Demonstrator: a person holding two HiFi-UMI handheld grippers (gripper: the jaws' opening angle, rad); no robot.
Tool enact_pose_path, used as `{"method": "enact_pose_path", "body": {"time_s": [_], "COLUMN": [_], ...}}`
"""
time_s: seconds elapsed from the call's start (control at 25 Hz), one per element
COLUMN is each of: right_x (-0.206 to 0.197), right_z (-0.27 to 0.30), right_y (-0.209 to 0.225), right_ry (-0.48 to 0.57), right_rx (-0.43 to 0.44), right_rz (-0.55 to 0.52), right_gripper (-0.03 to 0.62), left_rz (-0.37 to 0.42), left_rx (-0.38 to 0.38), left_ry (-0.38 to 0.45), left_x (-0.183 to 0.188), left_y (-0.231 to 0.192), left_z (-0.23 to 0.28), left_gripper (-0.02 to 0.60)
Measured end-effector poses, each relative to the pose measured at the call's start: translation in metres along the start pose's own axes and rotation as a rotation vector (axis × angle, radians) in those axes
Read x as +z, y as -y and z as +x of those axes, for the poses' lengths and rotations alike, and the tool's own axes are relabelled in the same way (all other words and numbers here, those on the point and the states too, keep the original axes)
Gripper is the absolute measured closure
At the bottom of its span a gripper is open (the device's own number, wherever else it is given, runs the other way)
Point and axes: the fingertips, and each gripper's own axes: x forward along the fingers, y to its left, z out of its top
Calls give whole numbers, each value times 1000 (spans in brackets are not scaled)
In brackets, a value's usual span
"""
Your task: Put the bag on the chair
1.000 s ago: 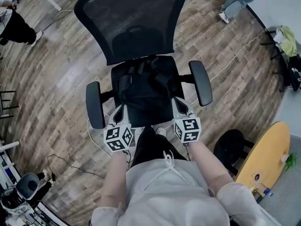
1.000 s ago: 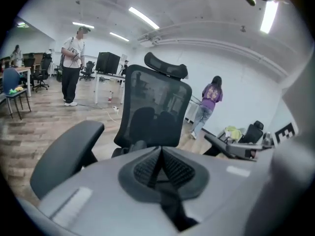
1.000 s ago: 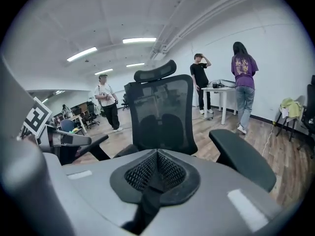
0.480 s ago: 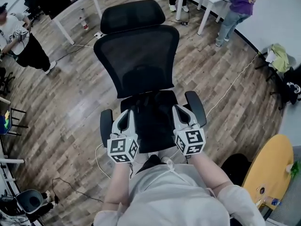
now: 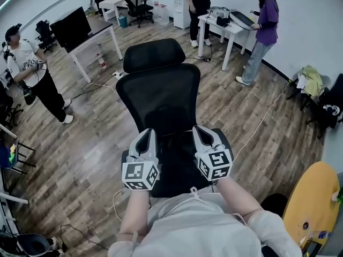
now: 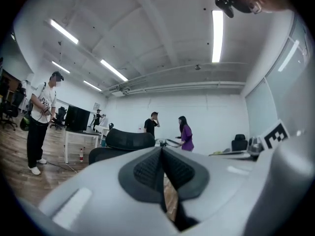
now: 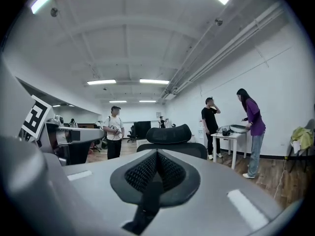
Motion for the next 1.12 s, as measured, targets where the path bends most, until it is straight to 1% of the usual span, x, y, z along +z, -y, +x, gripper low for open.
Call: {"method": "enact_pose_path", "body": {"time_s": [0.16,0.32,0.68,0.88,1.12], "right_x": [2,0,-12,-23,-28], "right_z": [0,3,11,19,19], "right_y": [-3,-9,-17,-18,-19], "right_ry": [10,7,-33,-81,-89], "right_rx": [-18,-13,1,27,16], "right_rz": [5,5,21,43,45], "right_gripper": [595,595,596,595,595], "left_rz": [17,23,25,17,25], "left_rx": [1,-3,-18,-13,-28], "left_ry": [6,8,-5,-33,-46], "left_x": [4,5,1,-6,-9], "left_y": [-4,-8,-10,-14,-15], "left_z": [-6,-8,-7,0,0], "left_gripper": [575,575,575,575,575]}}
